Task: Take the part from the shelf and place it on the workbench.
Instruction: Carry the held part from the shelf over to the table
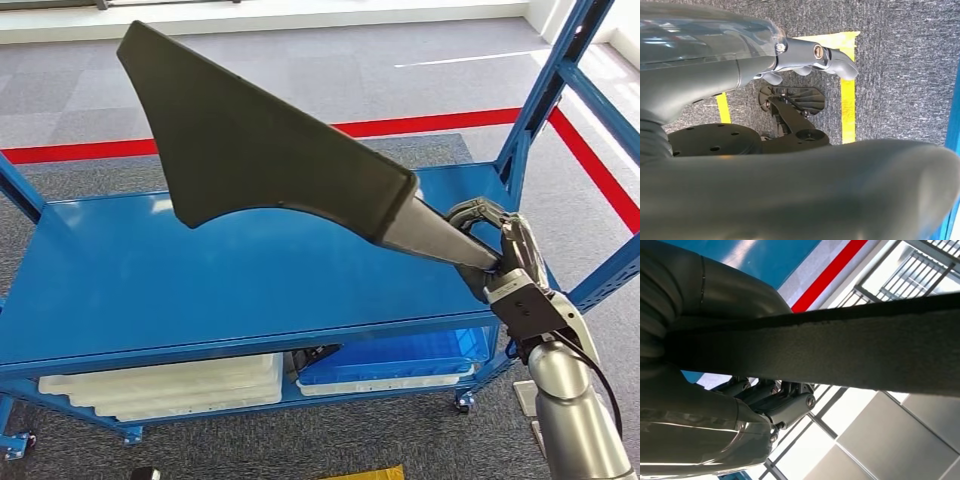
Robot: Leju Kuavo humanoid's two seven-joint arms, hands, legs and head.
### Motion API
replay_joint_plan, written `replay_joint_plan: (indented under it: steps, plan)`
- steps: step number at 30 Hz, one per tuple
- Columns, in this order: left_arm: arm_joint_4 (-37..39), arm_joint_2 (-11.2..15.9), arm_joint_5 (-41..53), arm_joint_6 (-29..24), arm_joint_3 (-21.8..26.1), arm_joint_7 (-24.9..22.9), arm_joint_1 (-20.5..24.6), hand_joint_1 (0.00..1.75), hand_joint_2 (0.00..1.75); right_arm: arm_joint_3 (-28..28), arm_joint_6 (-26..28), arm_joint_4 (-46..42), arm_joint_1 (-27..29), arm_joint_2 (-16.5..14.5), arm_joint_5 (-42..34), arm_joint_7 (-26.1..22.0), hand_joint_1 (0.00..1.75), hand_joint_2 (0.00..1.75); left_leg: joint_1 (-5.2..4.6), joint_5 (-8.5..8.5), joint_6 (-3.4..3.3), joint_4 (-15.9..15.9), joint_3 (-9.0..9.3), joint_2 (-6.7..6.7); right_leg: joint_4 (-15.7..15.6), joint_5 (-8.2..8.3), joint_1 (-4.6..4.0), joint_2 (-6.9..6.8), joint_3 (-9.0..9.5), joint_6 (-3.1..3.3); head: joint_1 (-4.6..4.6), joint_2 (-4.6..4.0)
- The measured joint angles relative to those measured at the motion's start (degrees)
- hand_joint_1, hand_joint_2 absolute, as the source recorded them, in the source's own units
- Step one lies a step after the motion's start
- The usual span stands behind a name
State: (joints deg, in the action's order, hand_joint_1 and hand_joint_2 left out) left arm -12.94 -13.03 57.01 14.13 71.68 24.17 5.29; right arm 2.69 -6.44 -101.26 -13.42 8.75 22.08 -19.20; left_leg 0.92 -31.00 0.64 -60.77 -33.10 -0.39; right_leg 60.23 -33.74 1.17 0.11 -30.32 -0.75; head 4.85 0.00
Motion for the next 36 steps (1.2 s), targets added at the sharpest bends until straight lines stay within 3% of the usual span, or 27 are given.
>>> replay_joint_plan:
  steps: [6,20,36]
  plan:
    - [0.0,0.0,-0.1,0.1,0.0,0.1,0.0,0.0,1.75,0.0,-0.6,0.2,0.1,-0.1,-2.3,-0.7,1.75,1.75,0.0,0.0,0.0,0.0,0.0,0.0,0.0,0.0,0.0,0.0,0.0,0.0,0.01,0.0]
    - [0.0,0.0,-2.9,1.2,0.6,0.4,0.0,0.0,1.75,1.6,-7.2,-5.7,3.2,-3.7,-17.1,-4.2,1.75,1.75,0.01,0.0,0.0,0.0,0.0,0.0,0.0,-0.01,-0.01,0.0,0.0,0.0,0.01,0.0]
    - [0.0,0.0,-3.9,1.0,2.3,0.6,0.0,0.0,1.75,3.8,-7.2,-9.6,6.1,-4.3,-18.1,-4.2,1.75,1.75,0.0,0.0,0.0,0.0,0.01,0.0,0.0,-0.01,0.0,0.01,-0.01,0.0,0.01,0.0]
